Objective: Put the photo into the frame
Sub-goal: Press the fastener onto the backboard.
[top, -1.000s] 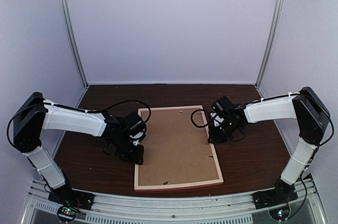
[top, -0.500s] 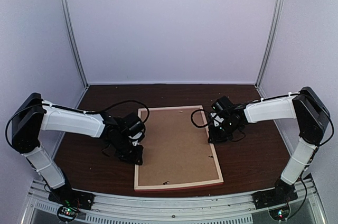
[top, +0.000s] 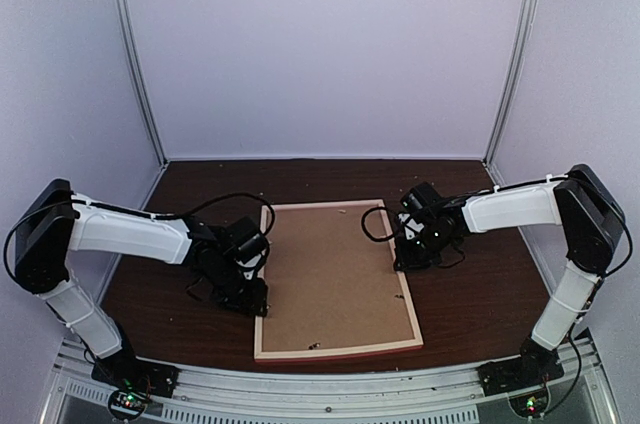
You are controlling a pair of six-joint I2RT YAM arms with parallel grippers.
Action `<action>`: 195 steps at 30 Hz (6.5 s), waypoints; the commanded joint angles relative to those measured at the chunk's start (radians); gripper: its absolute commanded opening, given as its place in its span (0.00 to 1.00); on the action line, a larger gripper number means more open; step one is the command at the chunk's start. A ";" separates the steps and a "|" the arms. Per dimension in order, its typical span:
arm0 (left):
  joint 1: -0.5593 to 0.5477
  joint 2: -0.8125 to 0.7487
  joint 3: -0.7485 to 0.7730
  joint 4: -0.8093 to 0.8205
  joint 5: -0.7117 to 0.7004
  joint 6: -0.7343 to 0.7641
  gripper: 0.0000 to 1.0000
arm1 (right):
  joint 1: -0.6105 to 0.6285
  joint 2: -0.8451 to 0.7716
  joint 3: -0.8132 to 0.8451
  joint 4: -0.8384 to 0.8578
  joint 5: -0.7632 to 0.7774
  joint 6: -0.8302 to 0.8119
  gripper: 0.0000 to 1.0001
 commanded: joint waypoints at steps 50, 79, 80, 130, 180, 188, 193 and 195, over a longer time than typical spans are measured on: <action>0.004 0.182 0.213 -0.213 -0.068 0.118 0.58 | 0.002 0.082 -0.065 -0.010 0.008 -0.035 0.03; -0.041 0.181 0.209 -0.210 -0.051 0.085 0.59 | 0.003 0.077 -0.073 -0.004 0.005 -0.032 0.03; -0.042 0.186 0.215 -0.207 -0.052 0.089 0.59 | 0.003 0.075 -0.074 -0.005 0.007 -0.032 0.03; 0.021 0.302 0.271 -0.057 -0.126 0.093 0.54 | 0.002 0.068 -0.068 -0.028 0.018 -0.040 0.02; 0.044 0.255 0.111 0.026 -0.071 0.015 0.31 | 0.003 0.070 -0.079 -0.014 0.011 -0.034 0.02; 0.064 0.233 0.100 0.029 -0.093 -0.004 0.53 | 0.003 0.080 -0.072 -0.012 0.008 -0.039 0.02; 0.074 0.224 0.089 0.034 -0.088 -0.005 0.52 | 0.003 0.081 -0.066 -0.018 0.009 -0.044 0.02; 0.075 0.217 0.082 0.030 -0.084 -0.003 0.51 | 0.003 0.083 -0.066 -0.020 0.010 -0.044 0.02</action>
